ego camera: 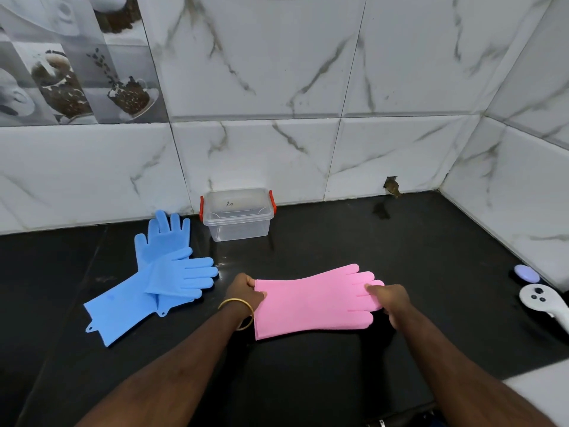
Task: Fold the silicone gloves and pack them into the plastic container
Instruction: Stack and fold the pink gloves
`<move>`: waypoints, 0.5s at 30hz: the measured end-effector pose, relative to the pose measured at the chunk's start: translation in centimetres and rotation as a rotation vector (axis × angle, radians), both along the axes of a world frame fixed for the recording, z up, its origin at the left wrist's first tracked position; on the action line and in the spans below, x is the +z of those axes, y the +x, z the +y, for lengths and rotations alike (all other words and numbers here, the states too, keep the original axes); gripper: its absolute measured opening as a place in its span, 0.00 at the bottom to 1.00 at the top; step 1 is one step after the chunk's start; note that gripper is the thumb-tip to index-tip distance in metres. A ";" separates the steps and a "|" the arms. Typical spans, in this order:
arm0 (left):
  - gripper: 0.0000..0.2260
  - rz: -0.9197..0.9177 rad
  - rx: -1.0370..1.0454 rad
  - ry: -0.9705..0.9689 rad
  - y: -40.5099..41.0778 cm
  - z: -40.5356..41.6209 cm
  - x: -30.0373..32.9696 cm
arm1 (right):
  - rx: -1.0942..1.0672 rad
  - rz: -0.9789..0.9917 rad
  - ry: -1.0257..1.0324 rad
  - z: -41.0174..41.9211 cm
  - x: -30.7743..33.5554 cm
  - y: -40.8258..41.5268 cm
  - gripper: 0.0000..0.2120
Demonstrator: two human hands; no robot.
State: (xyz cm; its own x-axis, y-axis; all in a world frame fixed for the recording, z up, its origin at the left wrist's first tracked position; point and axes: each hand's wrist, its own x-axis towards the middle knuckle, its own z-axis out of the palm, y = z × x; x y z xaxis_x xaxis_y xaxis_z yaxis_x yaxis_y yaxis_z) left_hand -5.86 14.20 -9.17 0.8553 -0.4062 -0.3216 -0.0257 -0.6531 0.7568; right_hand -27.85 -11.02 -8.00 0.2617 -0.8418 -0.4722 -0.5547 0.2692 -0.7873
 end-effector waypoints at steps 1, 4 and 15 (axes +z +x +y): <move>0.12 0.036 0.018 -0.042 0.1 0.0 -0.1 | 0.025 0.004 0.034 -0.4 0.2 0.2 0.15; 0.16 0.100 0.074 -0.159 0.1 0.4 0.1 | 0.133 0.044 0.149 -1.3 1.4 0.8 0.13; 0.13 0.146 0.001 -0.174 0.6 0.4 2.0 | 0.219 -0.171 0.108 -3.9 2.0 4.1 0.10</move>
